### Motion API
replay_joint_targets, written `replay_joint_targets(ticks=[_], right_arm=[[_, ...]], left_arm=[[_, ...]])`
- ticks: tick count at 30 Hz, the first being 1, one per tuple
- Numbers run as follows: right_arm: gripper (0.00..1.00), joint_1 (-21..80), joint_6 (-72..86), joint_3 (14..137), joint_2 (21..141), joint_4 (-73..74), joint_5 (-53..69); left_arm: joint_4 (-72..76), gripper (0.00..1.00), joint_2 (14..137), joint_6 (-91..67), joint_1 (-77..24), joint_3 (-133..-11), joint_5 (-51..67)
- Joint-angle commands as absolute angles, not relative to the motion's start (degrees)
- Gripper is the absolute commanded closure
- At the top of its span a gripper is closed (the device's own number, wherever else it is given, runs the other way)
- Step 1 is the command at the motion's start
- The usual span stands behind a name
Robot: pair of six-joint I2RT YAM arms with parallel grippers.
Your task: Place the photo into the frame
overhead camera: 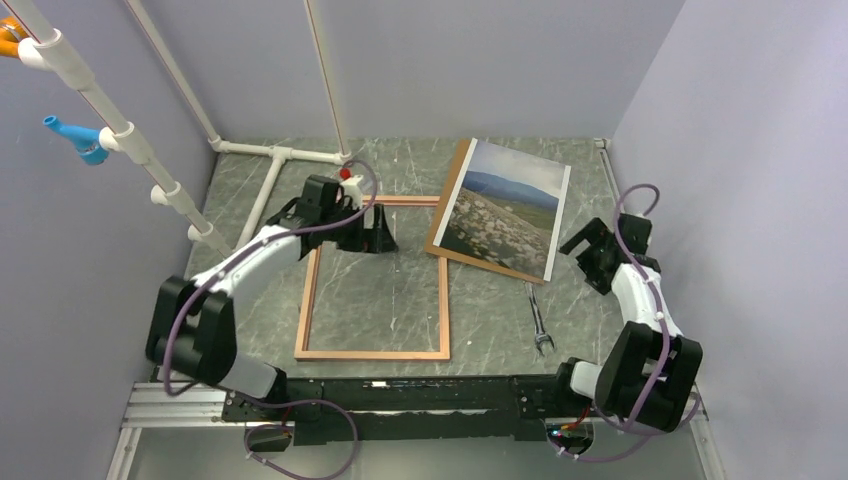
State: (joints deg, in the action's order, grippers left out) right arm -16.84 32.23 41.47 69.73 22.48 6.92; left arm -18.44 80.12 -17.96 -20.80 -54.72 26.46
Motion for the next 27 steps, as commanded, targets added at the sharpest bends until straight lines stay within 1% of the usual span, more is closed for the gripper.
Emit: replay_joint_targets(ticks=[1, 6, 13, 21, 27], right_arm=[[0.00, -24.36, 33.94, 39.10, 69.04, 23.94, 15.61], [0.00, -29.49, 34.35, 36.55, 69.43, 23.19, 19.11], [0.00, -31.60, 35.30, 35.10, 71.62, 20.56, 21.54], [0.00, -31.71, 35.55, 36.29, 75.88, 18.61, 23.14], [0.00, -31.77, 36.58, 36.51, 78.93, 15.61, 24.86]], left_arm=[[-12.44, 0.02, 89.22, -24.19, -22.85, -63.29, 36.94], [-7.55, 0.07, 100.28, -29.91, -24.87, -69.81, 40.72], [-9.50, 0.06, 110.70, -31.05, -27.41, -78.16, 39.12], [-6.02, 0.07, 114.99, -34.22, -30.09, -80.49, 40.36], [-6.71, 0.10, 117.30, -34.18, -31.22, -82.27, 40.58]])
